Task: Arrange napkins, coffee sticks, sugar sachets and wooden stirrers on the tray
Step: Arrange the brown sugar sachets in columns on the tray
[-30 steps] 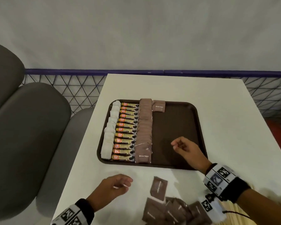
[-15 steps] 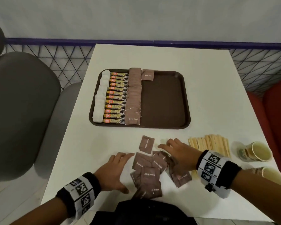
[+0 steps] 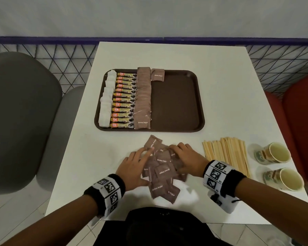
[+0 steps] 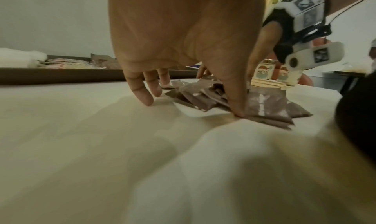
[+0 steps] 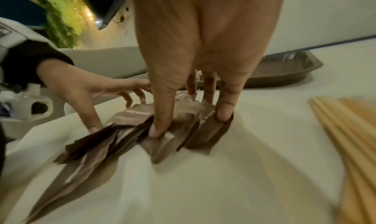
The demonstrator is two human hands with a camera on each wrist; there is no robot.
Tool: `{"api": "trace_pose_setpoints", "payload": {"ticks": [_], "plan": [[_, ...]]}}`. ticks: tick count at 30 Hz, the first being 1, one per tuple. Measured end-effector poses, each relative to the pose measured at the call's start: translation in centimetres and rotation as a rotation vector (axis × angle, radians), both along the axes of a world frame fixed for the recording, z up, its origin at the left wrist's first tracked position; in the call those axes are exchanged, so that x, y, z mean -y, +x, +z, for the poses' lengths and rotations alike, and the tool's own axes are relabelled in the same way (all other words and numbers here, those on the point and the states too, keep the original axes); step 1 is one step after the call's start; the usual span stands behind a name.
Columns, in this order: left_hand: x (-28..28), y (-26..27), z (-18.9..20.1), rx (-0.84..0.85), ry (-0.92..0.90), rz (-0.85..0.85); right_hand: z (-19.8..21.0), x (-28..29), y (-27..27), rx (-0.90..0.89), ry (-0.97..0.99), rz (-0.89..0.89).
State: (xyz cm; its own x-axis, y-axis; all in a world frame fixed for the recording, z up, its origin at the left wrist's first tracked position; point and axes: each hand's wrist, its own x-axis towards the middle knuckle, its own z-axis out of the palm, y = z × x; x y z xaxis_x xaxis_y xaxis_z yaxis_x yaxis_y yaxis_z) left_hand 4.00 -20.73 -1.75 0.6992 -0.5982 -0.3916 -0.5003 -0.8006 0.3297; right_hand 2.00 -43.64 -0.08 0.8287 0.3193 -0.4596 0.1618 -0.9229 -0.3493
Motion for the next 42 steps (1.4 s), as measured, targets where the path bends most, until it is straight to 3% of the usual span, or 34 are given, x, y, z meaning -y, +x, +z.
{"api": "trace_pose_setpoints", "payload": {"ticks": [3, 7, 12, 16, 19, 26, 34, 38, 42], "plan": [[-0.5, 0.8, 0.5, -0.022, -0.085, 0.109, -0.2, -0.1, 0.0, 0.051, 0.148, -0.158], [-1.8, 0.9, 0.8, -0.14, -0.168, 0.23, -0.1, 0.8, -0.6, 0.127, 0.139, -0.211], [-0.8, 1.9, 1.1, -0.244, -0.149, 0.31, 0.0, 0.6, -1.6, -0.066, 0.079, -0.33], [1.2, 2.3, 1.2, -0.318, -0.044, 0.213, -0.7, -1.5, -1.9, -0.051, -0.036, -0.219], [1.8, 1.8, 1.0, -0.249, 0.038, 0.105, -1.2, -2.8, -1.3, -0.017, 0.018, -0.211], [0.3, 2.8, 0.9, -0.26, -0.152, 0.291, -0.2, -1.7, 1.4, 0.042, 0.288, -0.165], [-0.3, 2.0, 0.4, -0.232, -0.094, 0.26, -0.6, -2.9, 3.2, 0.075, -0.082, 0.279], [0.1, 2.7, 0.2, -0.243, -0.206, 0.335, -1.2, -4.2, 3.0, 0.008, 0.057, 0.184], [-0.2, 3.5, 0.0, -0.236, -0.209, 0.361, -1.2, -3.6, 3.1, -0.018, 0.172, 0.183]]}}
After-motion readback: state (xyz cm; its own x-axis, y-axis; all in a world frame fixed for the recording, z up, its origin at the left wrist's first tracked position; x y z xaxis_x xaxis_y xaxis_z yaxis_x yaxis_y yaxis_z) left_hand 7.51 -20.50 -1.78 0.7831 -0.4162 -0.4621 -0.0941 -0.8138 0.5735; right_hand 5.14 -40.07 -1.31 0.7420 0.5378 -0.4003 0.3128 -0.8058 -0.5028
